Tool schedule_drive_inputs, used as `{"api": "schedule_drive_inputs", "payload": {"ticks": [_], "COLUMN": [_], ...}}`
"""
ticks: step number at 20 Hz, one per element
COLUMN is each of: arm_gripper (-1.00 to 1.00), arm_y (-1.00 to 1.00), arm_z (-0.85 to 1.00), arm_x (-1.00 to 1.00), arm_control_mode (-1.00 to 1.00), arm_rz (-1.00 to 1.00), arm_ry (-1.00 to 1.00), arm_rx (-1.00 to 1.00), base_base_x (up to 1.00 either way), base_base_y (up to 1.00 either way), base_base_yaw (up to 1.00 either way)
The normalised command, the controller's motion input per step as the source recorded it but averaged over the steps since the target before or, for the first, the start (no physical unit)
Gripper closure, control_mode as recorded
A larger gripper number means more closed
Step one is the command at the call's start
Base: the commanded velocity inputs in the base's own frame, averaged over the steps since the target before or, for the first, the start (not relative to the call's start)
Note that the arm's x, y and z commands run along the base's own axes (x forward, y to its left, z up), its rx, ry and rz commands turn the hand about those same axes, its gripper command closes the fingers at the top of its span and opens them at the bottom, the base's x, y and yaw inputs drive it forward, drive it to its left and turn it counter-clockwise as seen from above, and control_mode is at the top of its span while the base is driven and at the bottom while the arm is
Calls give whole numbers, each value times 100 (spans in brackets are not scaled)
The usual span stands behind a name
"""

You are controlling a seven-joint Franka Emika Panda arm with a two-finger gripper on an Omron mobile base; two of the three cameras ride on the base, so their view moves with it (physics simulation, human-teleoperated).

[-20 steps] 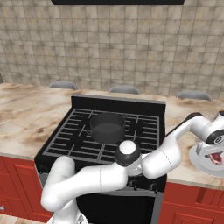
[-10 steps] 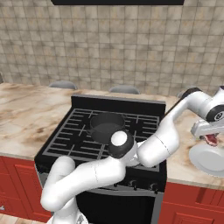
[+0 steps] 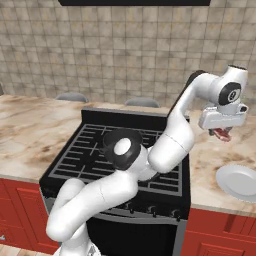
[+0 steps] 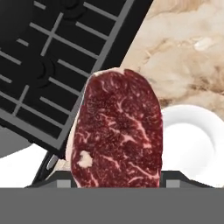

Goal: Retrieve the frozen meat and place it in the pot on a burner. Then turn the burner on.

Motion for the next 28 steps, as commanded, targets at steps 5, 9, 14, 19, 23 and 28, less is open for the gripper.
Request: {"api": "schedule_drive_inputs", "payload": {"ticks": [5, 9, 14, 19, 23, 28], "arm_gripper": [100, 100, 100, 100, 100, 100], "arm_y": [100, 100, 100, 100, 100, 100], "arm_z": [3, 0, 0, 0, -2, -15], "arm_x": [-8, -49, -47, -54, -32, -8], "arm_control_mode": [-100, -100, -100, -100, -100, -100], "arm_rz": [0, 0, 1, 6, 9, 5], "arm_ry": [0, 0, 0, 0, 0, -1], "arm_rx": [-10, -4, -3, -7, -10, -8], "base_base_x": [0, 0, 0, 0, 0, 0], "base_base_y": [0, 0, 0, 0, 0, 0], "base_base_yaw": [0, 0, 0, 0, 0, 0]}}
